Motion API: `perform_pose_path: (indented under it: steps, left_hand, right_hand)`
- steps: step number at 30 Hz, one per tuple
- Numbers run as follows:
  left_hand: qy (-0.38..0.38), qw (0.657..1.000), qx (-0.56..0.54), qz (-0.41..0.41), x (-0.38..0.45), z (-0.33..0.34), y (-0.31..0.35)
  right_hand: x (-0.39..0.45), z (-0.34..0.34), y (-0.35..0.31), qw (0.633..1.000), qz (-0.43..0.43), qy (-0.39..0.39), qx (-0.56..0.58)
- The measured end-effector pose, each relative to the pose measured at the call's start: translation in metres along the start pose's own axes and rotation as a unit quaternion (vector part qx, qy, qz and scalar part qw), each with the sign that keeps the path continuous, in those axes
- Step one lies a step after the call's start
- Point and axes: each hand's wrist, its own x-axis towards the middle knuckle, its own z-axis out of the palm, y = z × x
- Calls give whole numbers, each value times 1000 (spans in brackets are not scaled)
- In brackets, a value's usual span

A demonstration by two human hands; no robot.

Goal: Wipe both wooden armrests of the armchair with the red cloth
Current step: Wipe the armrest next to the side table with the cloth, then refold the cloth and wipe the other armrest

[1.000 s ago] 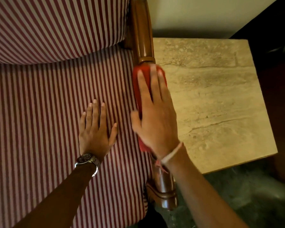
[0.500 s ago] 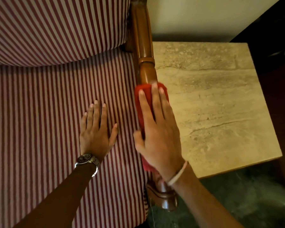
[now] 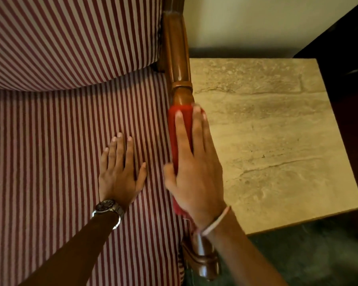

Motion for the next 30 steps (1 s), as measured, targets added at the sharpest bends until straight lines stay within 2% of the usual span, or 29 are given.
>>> perform_pose_path:
  steps: [4,6,12,14,16,19,21,22,23,24,26,28,30]
  left_hand:
    - [-1,1000,17,-7,0,0,-1]
    - [3,1000,21,-4,-2,2,-1]
    - [1,1000,-3,-4,-2,1,-3]
    - [-5,1000,-19,-1,-2,-2,1]
    - [-16,999,-35,-1,-2,-8,-1]
    - [-27,998,-54,0,8,-28,-3]
    - [-13,992,-127,-6,15,-45,-2]
    - [-23,978,-208,-10,16,-56,0]
    - [-54,948,-313,-21,16,-67,4]
    - [-105,899,-422,-48,11,-78,8]
    - [-229,776,-577,-114,-7,-95,23]
    - [-313,682,-645,-146,-30,-107,40]
    - [-344,606,-703,-143,-47,-115,56]
  right_hand:
    - [94,-8,-16,999,-15,4,-36]
    - [107,-10,-20,998,-10,15,-62]
    - [-16,-4,-9,998,-26,-12,-64]
    - [-28,-2,-3,998,-22,-10,-66]
    - [-22,-7,-6,999,-20,-16,-34]
    - [-14,-19,-4,996,-11,-6,93]
    - [1,-35,4,987,2,24,158]
    - [13,-44,8,982,11,30,187]
    - [27,-53,12,976,19,23,216]
    - [40,-61,15,972,28,-1,233]
    - [64,-71,20,975,34,-70,206]
    - [76,-77,27,975,34,-141,170]
    - [81,-81,35,957,49,-200,203]
